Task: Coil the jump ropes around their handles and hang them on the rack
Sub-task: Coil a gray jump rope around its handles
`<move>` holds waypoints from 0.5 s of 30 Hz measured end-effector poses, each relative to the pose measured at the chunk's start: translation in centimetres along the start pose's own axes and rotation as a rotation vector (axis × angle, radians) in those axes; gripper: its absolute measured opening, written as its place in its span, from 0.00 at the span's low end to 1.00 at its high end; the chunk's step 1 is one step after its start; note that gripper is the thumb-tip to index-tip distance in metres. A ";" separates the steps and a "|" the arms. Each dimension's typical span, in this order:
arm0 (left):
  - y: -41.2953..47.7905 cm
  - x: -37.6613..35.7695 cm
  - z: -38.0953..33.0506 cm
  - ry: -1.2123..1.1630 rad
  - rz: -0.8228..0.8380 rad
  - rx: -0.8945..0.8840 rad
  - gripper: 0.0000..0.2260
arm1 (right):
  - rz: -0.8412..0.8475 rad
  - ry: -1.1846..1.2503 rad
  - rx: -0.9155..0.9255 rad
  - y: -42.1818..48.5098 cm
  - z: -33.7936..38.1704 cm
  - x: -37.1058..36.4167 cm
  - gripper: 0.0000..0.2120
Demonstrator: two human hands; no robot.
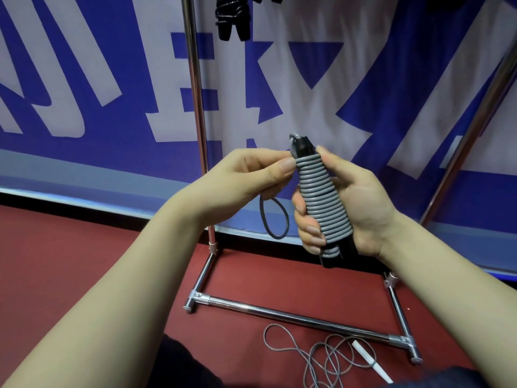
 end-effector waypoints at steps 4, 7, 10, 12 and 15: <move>0.0 -1.0 -0.2 -0.125 0.105 0.002 0.12 | 0.243 0.099 -0.054 0.0 -0.2 0.0 0.34; 0.0 -1.4 -0.3 -0.148 0.147 0.019 0.19 | 0.477 0.205 -0.083 0.2 -0.3 0.4 0.34; -0.1 -1.7 -0.4 -0.171 0.208 -0.012 0.18 | 0.605 0.292 -0.099 0.3 -0.7 0.5 0.33; -0.1 -2.0 -0.4 -0.197 0.209 -0.004 0.18 | 0.665 0.350 -0.120 0.4 -1.1 0.5 0.34; -0.1 -1.8 -0.3 -0.227 0.137 -0.016 0.10 | 0.733 0.410 -0.153 0.5 -1.1 0.4 0.36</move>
Point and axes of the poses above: each hand's wrist, its own y-axis towards the middle knuckle, its own x-axis out of the back of the hand, z = x × y, the point moved 1 cm from there along y, towards the middle knuckle, and after that the axes turned 6 degrees about x, right-handed, at the moved point
